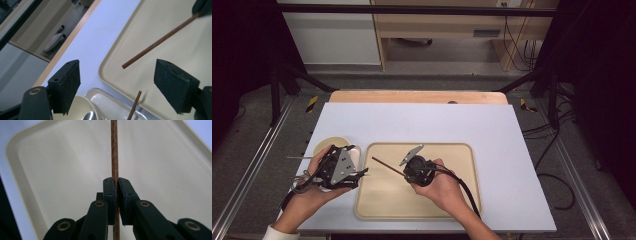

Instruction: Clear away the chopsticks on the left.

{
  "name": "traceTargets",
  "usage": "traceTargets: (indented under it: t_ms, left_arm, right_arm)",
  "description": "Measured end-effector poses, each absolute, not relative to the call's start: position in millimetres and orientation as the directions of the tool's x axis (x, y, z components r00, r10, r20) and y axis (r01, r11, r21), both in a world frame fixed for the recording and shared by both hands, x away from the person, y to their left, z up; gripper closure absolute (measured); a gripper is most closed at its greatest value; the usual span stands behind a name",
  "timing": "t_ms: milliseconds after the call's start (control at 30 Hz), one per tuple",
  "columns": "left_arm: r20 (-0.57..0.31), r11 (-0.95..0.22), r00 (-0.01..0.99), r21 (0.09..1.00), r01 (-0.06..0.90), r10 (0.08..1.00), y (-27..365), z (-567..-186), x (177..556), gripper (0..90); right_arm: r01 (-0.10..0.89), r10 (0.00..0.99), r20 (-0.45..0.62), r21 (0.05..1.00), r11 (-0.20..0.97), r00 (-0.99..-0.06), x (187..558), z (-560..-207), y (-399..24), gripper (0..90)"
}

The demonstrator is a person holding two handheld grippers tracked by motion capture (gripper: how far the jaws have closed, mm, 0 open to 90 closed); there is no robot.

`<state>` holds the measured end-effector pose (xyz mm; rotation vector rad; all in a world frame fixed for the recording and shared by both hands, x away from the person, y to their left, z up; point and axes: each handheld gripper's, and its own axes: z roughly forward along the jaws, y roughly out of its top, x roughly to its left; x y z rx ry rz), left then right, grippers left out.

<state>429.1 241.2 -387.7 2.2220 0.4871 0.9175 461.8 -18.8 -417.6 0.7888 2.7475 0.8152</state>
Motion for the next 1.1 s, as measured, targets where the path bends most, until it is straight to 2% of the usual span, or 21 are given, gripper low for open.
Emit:
traceTargets:
  t_ms: [533,867,967,1100]
  left_arm:
    - [0.335,-0.532,0.629,0.833,0.15,0.702,254.9,-403.1,423.8,17.8]
    - [0.329,-0.487,0.562,0.859,0.155,0.759,270.2,-406.1,414.1,17.8]
    - [0.283,-0.435,0.554,0.885,0.163,0.783,275.4,-405.2,408.7,16.9]
    - [0.267,-0.411,0.54,0.897,0.165,0.798,281.5,-407.5,405.2,15.6]
  right_arm:
    - [0.489,0.578,0.003,0.537,0.687,-0.816,475.6,-427.9,-5.7,85.1]
    - [0.523,0.611,0.013,0.532,0.666,-0.792,481.6,-433.9,-0.5,85.0]
    - [0.534,0.617,0.024,0.528,0.66,-0.787,483.6,-437.6,2.9,85.0]
    - [0.537,0.617,0.026,0.523,0.662,-0.786,485.7,-440.5,7.1,85.0]
